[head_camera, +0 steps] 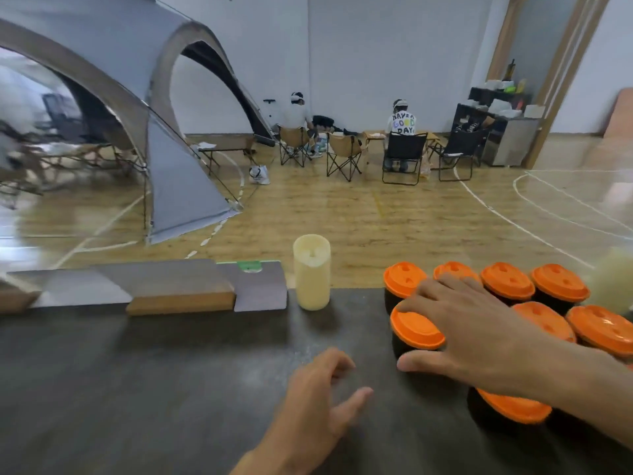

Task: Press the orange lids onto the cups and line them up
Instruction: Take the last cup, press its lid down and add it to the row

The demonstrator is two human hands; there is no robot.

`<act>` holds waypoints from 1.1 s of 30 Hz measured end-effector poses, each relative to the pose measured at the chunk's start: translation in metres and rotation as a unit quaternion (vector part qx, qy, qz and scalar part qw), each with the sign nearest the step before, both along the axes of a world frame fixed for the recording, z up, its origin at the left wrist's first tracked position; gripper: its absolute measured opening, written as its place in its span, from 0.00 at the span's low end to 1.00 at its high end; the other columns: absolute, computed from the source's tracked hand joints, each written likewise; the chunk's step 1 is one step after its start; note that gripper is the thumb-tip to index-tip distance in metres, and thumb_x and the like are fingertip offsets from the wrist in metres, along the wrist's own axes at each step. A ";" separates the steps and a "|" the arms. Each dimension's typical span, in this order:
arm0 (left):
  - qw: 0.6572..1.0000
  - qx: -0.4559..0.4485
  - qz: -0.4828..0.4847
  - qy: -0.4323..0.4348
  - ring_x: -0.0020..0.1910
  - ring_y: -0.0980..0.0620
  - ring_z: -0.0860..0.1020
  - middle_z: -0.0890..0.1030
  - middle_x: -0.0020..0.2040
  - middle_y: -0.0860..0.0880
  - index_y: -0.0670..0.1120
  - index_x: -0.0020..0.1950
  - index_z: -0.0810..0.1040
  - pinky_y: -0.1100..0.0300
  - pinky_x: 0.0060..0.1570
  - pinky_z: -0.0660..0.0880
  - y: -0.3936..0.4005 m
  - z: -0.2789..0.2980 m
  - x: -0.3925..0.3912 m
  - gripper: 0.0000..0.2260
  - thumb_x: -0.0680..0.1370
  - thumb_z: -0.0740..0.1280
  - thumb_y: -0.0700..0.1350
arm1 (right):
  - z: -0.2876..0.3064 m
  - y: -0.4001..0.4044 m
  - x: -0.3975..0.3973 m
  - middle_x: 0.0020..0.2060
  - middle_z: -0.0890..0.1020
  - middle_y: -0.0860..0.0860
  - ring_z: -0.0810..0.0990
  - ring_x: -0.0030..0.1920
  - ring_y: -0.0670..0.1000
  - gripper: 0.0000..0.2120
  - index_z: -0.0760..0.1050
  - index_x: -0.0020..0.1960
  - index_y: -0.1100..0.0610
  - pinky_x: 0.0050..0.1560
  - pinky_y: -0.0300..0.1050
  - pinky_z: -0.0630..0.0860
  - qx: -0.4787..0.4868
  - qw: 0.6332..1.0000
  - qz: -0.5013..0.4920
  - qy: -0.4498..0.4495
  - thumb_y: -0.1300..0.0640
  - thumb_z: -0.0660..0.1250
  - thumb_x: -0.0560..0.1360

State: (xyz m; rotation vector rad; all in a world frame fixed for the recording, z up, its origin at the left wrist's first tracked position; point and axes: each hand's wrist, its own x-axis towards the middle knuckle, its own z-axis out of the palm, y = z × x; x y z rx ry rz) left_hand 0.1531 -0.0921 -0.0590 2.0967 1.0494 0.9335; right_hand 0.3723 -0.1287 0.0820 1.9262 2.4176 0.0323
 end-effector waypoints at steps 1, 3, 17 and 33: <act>0.999 0.019 0.034 0.002 0.45 0.59 0.80 0.81 0.44 0.57 0.52 0.48 0.77 0.59 0.48 0.78 0.005 0.007 -0.024 0.13 0.72 0.73 0.57 | 0.000 0.013 -0.025 0.62 0.70 0.39 0.64 0.64 0.44 0.38 0.65 0.72 0.39 0.64 0.42 0.59 0.009 0.999 0.030 0.013 0.21 0.53 0.67; 0.993 0.047 0.104 0.006 0.44 0.59 0.79 0.80 0.42 0.58 0.52 0.47 0.77 0.60 0.47 0.76 0.015 0.022 -0.073 0.10 0.72 0.75 0.53 | -0.005 0.037 -0.078 0.61 0.74 0.41 0.69 0.62 0.45 0.33 0.68 0.70 0.41 0.62 0.41 0.61 0.017 0.995 0.080 0.057 0.26 0.58 0.70; 0.885 0.045 0.454 0.095 0.44 0.51 0.81 0.82 0.45 0.51 0.48 0.50 0.78 0.53 0.48 0.77 0.049 0.050 -0.455 0.11 0.72 0.77 0.45 | -0.061 0.162 -0.492 0.64 0.77 0.52 0.76 0.63 0.52 0.27 0.70 0.71 0.53 0.63 0.52 0.74 -0.099 0.926 0.260 0.257 0.45 0.70 0.76; 0.853 -0.111 0.509 -0.039 0.64 0.45 0.76 0.78 0.65 0.42 0.41 0.67 0.71 0.58 0.58 0.70 0.191 0.006 -0.651 0.29 0.69 0.77 0.36 | -0.101 0.291 -0.753 0.61 0.81 0.58 0.78 0.60 0.57 0.18 0.78 0.64 0.60 0.61 0.47 0.74 -0.240 0.863 0.109 0.432 0.65 0.67 0.74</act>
